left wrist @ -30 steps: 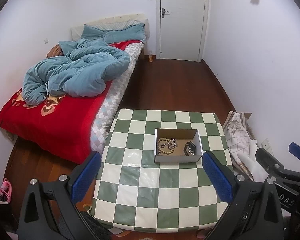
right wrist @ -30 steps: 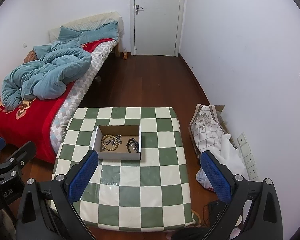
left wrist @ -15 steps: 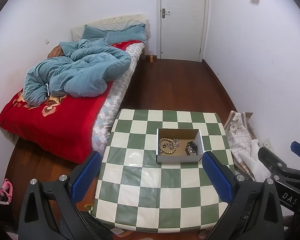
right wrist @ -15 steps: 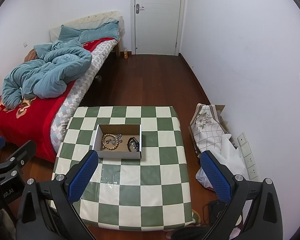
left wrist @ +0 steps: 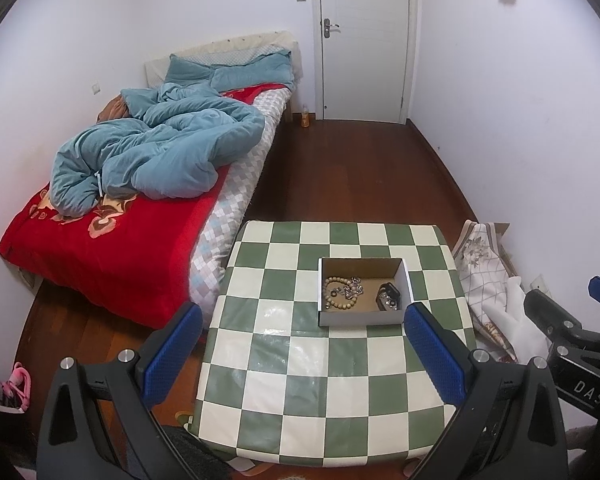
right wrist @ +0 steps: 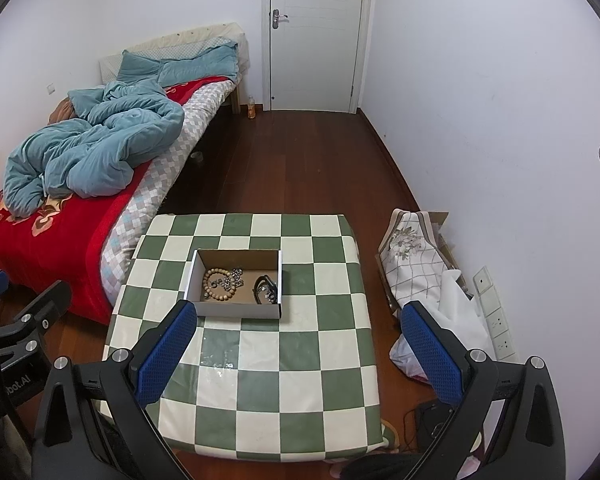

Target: Organize jewelry

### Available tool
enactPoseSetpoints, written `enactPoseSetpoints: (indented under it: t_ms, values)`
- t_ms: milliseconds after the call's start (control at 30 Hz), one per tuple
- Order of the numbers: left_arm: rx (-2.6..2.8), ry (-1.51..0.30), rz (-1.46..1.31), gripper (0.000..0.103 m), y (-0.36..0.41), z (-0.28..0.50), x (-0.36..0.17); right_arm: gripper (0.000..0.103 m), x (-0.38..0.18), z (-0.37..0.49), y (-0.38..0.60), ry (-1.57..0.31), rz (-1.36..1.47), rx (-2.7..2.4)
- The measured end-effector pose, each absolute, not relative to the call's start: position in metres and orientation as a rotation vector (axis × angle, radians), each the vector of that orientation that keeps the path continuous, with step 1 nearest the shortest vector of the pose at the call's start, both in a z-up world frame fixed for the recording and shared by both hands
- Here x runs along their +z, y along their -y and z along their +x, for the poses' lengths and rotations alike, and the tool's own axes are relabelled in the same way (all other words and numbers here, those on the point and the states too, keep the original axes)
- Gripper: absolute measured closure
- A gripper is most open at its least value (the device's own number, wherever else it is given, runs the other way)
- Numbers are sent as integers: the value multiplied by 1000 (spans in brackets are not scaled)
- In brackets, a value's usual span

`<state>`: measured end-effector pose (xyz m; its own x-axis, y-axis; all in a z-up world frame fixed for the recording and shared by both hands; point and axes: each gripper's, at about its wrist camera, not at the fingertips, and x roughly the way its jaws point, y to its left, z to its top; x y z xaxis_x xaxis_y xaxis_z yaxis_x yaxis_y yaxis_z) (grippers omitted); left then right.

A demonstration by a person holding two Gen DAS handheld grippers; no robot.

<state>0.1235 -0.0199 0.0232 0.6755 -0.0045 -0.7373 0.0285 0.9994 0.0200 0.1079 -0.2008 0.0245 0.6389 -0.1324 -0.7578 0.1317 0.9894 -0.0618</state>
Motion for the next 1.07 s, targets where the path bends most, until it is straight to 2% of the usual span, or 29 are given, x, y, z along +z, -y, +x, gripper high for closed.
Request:
enactPoseSetpoints:
  t_ms: [1067]
  values:
    - [-9,-826,35,0,12,117,25,0,32,105,209,-866,-8,-149]
